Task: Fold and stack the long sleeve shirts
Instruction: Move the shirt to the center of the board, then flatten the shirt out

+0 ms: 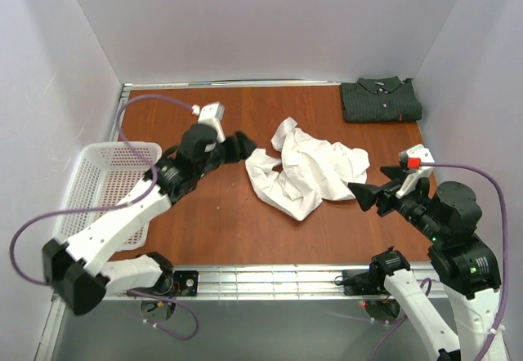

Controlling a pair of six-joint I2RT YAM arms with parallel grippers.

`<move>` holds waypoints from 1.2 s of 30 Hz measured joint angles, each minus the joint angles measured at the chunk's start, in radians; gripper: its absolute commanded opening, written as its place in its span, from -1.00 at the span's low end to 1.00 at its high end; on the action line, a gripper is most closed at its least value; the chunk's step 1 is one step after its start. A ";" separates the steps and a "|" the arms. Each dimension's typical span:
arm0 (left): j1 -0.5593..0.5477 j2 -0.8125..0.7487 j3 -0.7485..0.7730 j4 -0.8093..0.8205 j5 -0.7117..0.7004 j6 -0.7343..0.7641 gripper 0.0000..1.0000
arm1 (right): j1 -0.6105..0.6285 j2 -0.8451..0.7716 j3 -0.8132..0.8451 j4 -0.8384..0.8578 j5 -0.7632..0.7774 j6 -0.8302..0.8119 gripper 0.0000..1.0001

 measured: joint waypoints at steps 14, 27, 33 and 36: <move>0.002 -0.251 -0.390 -0.137 -0.030 -0.125 0.54 | 0.036 0.404 -0.254 0.132 -0.123 0.164 0.56; 0.002 0.174 -0.280 0.040 0.059 -0.113 0.55 | 0.536 0.734 -0.309 0.410 0.431 0.473 0.61; 0.002 0.307 -0.076 0.135 0.092 -0.108 0.57 | 0.605 0.782 -0.382 0.438 0.578 0.633 0.59; 0.002 0.412 0.031 0.166 0.126 -0.109 0.56 | 0.608 0.780 -0.406 0.457 0.610 0.682 0.57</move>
